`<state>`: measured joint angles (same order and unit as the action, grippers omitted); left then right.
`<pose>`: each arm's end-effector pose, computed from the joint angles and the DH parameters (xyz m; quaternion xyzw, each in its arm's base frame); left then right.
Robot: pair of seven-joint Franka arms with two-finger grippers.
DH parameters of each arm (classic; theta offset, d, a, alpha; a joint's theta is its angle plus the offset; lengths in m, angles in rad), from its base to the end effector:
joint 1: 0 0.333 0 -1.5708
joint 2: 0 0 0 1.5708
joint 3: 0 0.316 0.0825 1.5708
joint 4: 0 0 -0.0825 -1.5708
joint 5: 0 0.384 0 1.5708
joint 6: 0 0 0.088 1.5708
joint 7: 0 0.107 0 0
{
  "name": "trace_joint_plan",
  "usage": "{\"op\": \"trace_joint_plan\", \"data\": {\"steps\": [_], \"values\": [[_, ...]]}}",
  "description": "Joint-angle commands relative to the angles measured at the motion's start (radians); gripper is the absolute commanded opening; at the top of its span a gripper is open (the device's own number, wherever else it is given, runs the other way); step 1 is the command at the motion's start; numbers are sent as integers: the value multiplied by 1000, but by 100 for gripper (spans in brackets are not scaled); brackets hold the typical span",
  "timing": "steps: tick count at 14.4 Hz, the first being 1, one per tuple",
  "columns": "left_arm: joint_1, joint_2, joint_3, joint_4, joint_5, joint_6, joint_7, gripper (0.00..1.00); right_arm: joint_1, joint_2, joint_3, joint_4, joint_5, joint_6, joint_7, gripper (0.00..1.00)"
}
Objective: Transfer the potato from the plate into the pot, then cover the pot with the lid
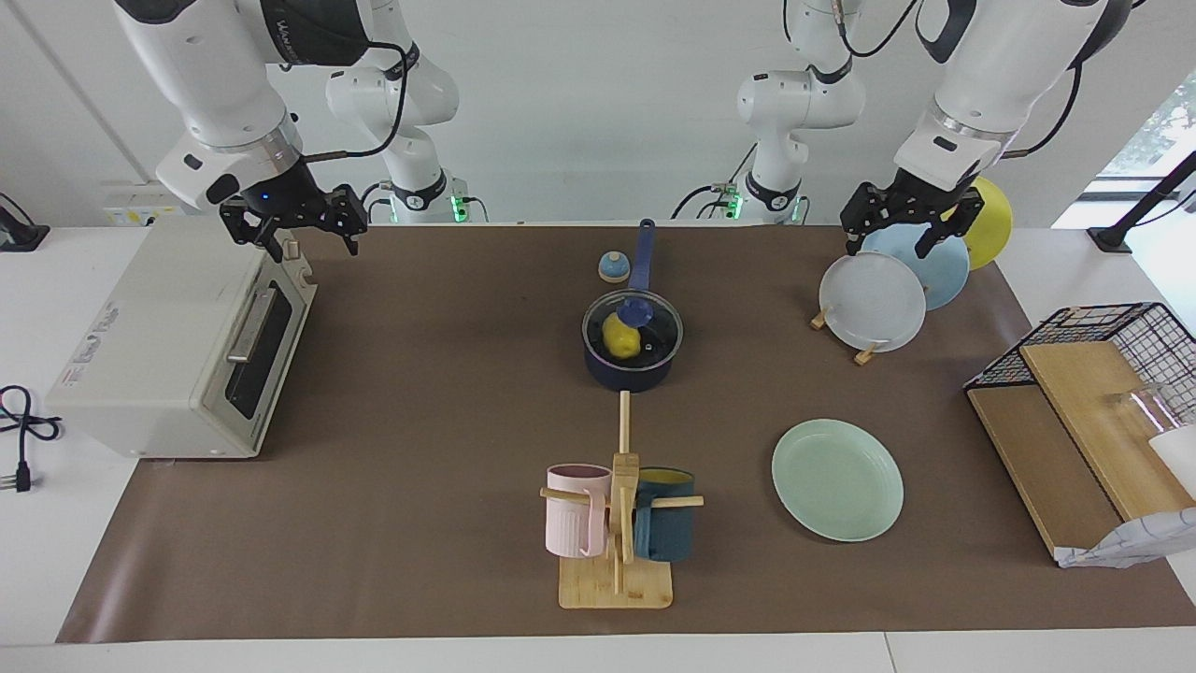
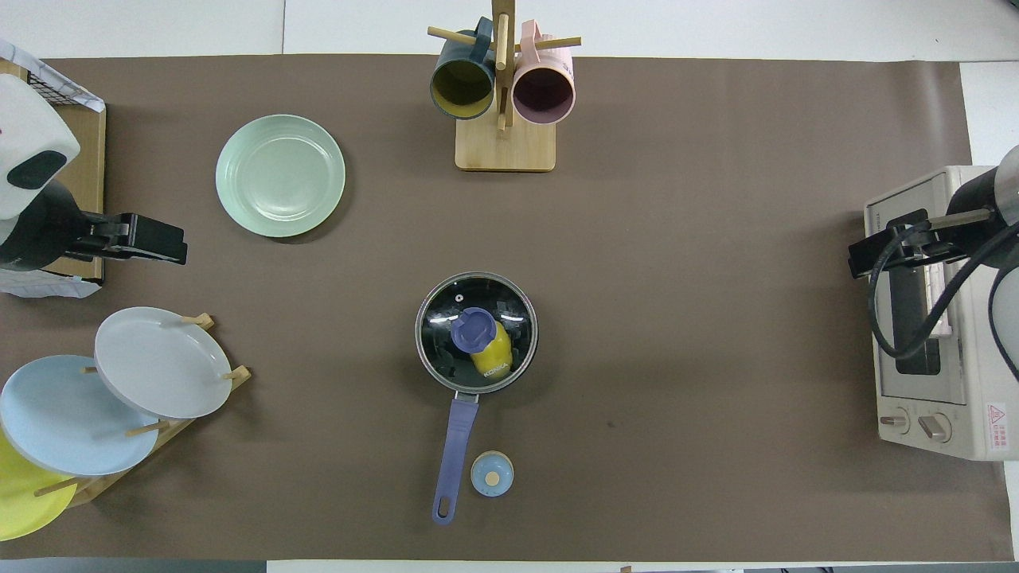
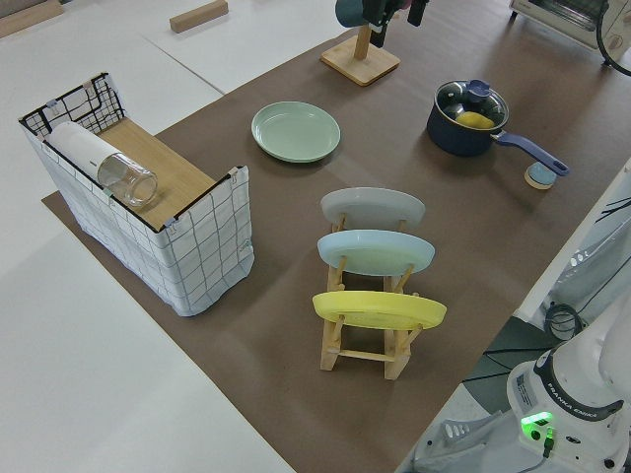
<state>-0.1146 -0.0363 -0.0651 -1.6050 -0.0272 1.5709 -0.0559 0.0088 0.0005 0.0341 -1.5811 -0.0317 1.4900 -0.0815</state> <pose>0.5337 -0.1006 0.6283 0.9980 -0.0618 -0.0004 0.0125 0.5450 0.0198 0.6128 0.9969 0.0615 -0.0461 0.0149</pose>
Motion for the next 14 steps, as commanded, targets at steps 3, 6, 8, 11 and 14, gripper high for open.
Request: {"op": "trace_joint_plan", "data": {"steps": [3, 6, 8, 11, 14], "values": [[-5, -16, 4, -23, -10, -11, 5, 100, -15, -22, 0, -28, -4, 1, -20, 100], [-5, -19, 4, -23, -10, -12, 5, 100, -24, -20, -26, -20, 1, -1, -18, 100], [-5, -20, 4, -23, -10, -12, 5, 100, -26, -19, -33, -20, 1, 7, -15, 100], [-7, -19, 4, -23, -10, -17, 5, 100, -27, -19, -36, -14, 1, 1, 17, 100], [-8, -19, 2, -23, -10, -18, 5, 100, -32, -22, -40, -20, 1, 1, 14, 100]]}}
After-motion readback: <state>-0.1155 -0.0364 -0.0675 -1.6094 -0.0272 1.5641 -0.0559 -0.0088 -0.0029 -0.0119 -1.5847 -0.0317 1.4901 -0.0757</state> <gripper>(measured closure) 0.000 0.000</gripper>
